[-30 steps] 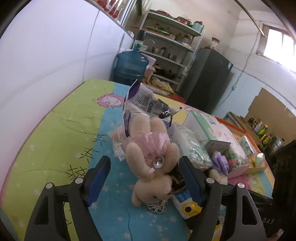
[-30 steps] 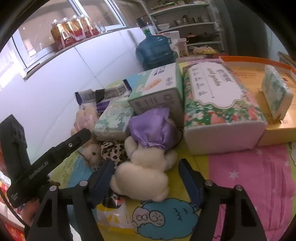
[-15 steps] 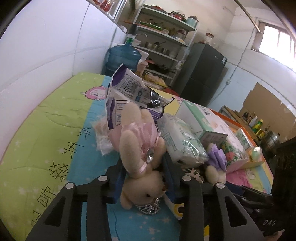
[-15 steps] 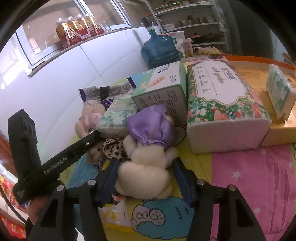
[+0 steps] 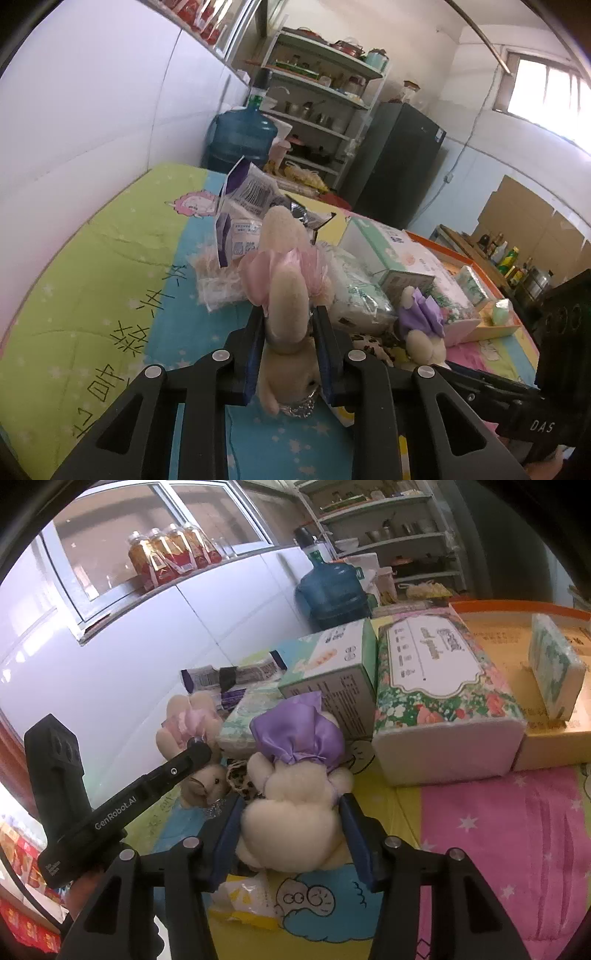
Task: Organize soft objects
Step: 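Grasp the pink bunny with the left gripper while the right gripper grasps the purple plush, then carry both plush toys to the orange box and release them inside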
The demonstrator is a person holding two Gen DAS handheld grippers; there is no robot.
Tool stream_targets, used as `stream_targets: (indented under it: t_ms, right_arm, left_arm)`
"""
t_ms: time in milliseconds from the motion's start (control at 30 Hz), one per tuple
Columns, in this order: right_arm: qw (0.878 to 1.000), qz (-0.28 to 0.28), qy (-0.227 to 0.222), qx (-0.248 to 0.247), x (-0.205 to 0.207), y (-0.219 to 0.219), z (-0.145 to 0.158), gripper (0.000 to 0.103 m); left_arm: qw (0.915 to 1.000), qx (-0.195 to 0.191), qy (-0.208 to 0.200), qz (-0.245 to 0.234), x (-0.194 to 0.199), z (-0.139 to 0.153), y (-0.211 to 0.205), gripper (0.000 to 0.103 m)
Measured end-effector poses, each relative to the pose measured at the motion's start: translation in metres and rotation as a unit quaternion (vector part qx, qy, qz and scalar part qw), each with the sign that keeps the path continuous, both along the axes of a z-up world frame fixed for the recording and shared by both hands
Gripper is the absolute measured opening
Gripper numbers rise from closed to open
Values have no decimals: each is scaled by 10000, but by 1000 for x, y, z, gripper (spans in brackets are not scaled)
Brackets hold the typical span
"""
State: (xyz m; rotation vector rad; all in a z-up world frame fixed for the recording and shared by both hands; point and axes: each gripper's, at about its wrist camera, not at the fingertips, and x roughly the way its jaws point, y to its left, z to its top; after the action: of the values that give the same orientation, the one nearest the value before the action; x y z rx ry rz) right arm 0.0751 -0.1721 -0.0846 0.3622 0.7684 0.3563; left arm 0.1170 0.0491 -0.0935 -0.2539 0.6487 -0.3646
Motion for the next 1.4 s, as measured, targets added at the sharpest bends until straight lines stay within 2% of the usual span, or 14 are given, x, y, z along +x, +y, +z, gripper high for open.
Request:
stream_targets:
  t_ms: [200,300,367,600,700,833,1000,1200,1300,1400]
  right_arm:
    - [9997,6,-46,-237,-5,2,4,53]
    - [9985,-133,294,-436,0,2,-5,55]
    - [9985,-120,393,-370,2,2,-10,56]
    - [9970,-77,334,-694,7,12,-11,59]
    - [9978,-48,343,-567,9,9,-12,59]
    - [9989,-16,338,-310,7,1,-13,55]
    - [9997,2,101,-208,-1,-4,-3,55]
    - [9958,-148,-335,-841,-14,0,27,55]
    - [9853,-484,-543,-1544,-24,0,43,55]
    - [9758,-774,-704,-1919,-31,-7,54,55]
  left_arm:
    - [10000,78,-36,-11,-6,3,-1,26]
    - [10000,34,45,35,-3,0,2,26]
    - [10000,16,81,44,-2,-1,3,26]
    - [9998,29,192,21,7,-4,-1,26]
    - [9997,19,227,5,9,-6,-2,27]
    - [9998,-115,177,-13,7,-7,2,26]
    - [9995,-130,-259,109,-12,7,11,26]
    - [9970,-91,-763,110,-33,38,10,26]
    - [9958,-79,-913,-1,-40,50,4,26]
    - [9944,-78,-1037,-204,-45,62,-8,26]
